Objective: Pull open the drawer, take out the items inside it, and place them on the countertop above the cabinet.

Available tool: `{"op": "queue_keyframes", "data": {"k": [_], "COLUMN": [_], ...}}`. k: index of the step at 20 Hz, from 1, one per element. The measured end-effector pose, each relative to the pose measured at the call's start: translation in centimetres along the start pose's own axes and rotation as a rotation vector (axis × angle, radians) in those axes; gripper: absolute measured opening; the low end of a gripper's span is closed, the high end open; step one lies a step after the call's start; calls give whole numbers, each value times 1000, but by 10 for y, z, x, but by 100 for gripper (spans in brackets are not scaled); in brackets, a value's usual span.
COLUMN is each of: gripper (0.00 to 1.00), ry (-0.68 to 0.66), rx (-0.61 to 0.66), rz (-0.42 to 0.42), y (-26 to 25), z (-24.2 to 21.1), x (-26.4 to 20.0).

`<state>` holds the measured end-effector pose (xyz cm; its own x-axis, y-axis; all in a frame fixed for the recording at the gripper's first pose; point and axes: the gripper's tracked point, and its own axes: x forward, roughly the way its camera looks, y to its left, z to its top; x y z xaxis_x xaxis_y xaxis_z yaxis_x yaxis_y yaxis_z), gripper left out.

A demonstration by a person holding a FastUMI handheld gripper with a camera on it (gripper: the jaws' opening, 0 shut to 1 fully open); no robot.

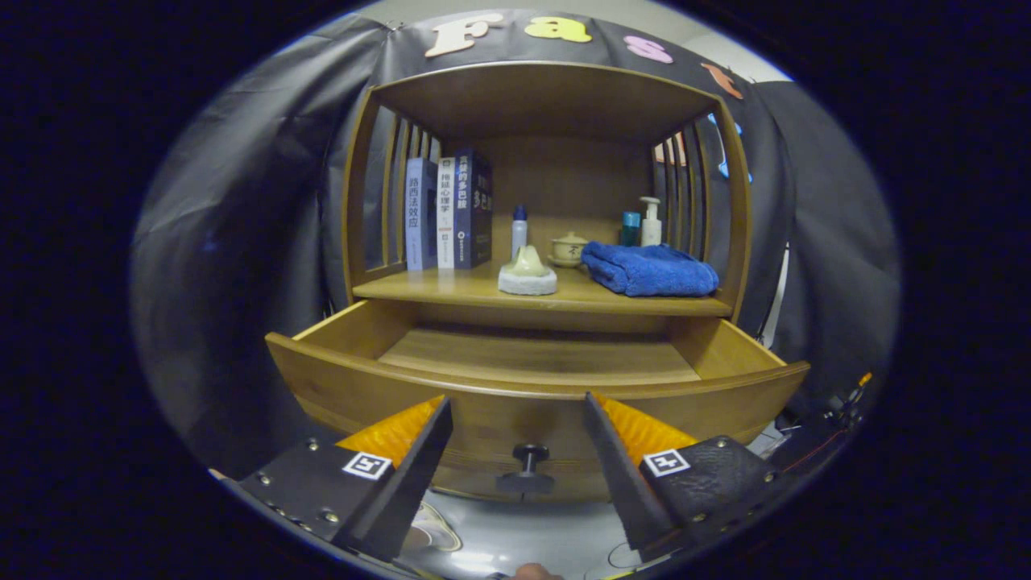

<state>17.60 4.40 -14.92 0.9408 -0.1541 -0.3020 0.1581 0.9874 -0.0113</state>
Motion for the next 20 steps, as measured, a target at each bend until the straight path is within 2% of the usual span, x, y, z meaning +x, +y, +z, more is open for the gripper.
{"op": "queue_keyframes", "data": {"k": [13, 20], "gripper": [98, 98], "ry": [-59, -78], "rx": [-33, -45], "rz": [-82, -78], "y": [-4, -6], "z": [6, 7], "x": [13, 17]}}
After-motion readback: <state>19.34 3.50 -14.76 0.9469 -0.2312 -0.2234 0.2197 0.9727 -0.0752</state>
